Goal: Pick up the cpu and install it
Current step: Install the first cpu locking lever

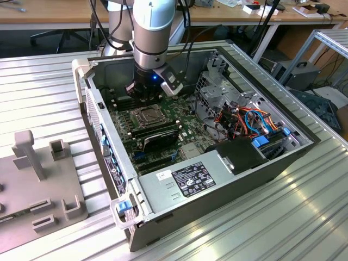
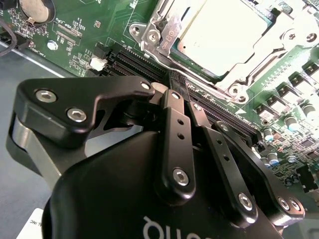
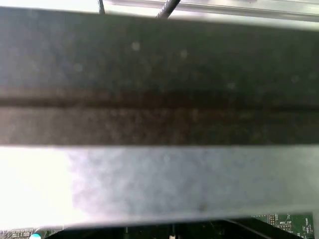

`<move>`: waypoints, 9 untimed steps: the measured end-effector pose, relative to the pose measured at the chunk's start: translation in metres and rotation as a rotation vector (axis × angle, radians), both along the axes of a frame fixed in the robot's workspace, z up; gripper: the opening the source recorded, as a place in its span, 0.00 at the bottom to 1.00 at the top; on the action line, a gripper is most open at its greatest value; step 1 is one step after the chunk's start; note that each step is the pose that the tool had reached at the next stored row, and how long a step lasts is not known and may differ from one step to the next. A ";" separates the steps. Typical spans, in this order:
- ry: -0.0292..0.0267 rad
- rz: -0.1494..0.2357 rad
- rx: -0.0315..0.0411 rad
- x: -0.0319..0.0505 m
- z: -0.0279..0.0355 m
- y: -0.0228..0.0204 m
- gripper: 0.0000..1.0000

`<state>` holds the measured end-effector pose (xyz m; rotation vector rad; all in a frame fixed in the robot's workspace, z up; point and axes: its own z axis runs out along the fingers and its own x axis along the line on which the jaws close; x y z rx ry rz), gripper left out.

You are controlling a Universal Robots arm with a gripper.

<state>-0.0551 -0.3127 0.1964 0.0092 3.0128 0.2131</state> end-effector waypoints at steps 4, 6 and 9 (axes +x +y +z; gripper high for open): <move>0.0000 0.000 0.0000 0.0000 -0.0004 0.0000 0.11; 0.0000 0.000 0.0000 0.0000 -0.0004 0.0000 0.11; -0.0002 0.000 0.0002 0.0000 0.0003 0.0000 0.11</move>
